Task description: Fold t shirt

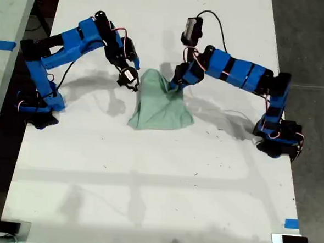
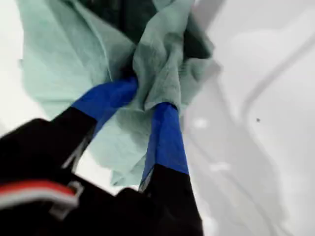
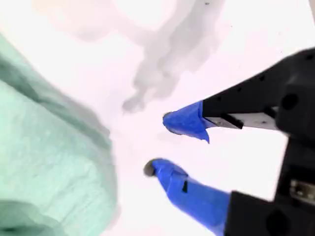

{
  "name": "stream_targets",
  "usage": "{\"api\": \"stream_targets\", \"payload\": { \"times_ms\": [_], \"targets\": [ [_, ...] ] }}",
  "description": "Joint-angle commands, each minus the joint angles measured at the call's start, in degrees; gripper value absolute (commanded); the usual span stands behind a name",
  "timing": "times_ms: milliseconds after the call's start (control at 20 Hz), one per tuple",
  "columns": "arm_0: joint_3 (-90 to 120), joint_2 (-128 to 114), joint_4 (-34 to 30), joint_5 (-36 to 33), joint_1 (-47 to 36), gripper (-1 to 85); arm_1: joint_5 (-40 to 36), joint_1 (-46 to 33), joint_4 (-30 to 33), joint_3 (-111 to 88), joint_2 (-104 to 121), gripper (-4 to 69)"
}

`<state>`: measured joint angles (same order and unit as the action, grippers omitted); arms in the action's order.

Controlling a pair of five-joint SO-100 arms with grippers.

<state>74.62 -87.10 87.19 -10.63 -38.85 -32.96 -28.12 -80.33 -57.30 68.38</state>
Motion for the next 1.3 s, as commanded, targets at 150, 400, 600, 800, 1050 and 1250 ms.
{"api": "stream_targets", "payload": {
  "times_ms": [150,400,600,800,1050,1250],
  "targets": [
    [0.44,0.53,1.23,-3.87,-7.91,17.2,-3.16,-3.34,-6.68,5.71,1.14,49.0],
    [0.35,-25.66,1.93,-3.34,-1.76,5.0,-2.02,-2.9,-17.75,-1.85,30.76,42.7],
    [17.93,-49.04,-6.86,5.8,16.44,-0.3,10.63,8.88,-15.21,-31.38,63.11,-0.1],
    [66.27,-67.59,-31.9,11.69,23.82,-0.3,20.39,20.74,-1.23,-76.9,99.49,0.5],
    [114.52,-105.73,-42.28,12.22,12.39,0.1,22.41,21.8,-2.72,-115.66,132.54,9.2],
    [114.52,-118.83,-29.62,8.61,10.63,13.2,14.41,23.99,0.35,-119.18,132.63,19.9]
  ]
}}
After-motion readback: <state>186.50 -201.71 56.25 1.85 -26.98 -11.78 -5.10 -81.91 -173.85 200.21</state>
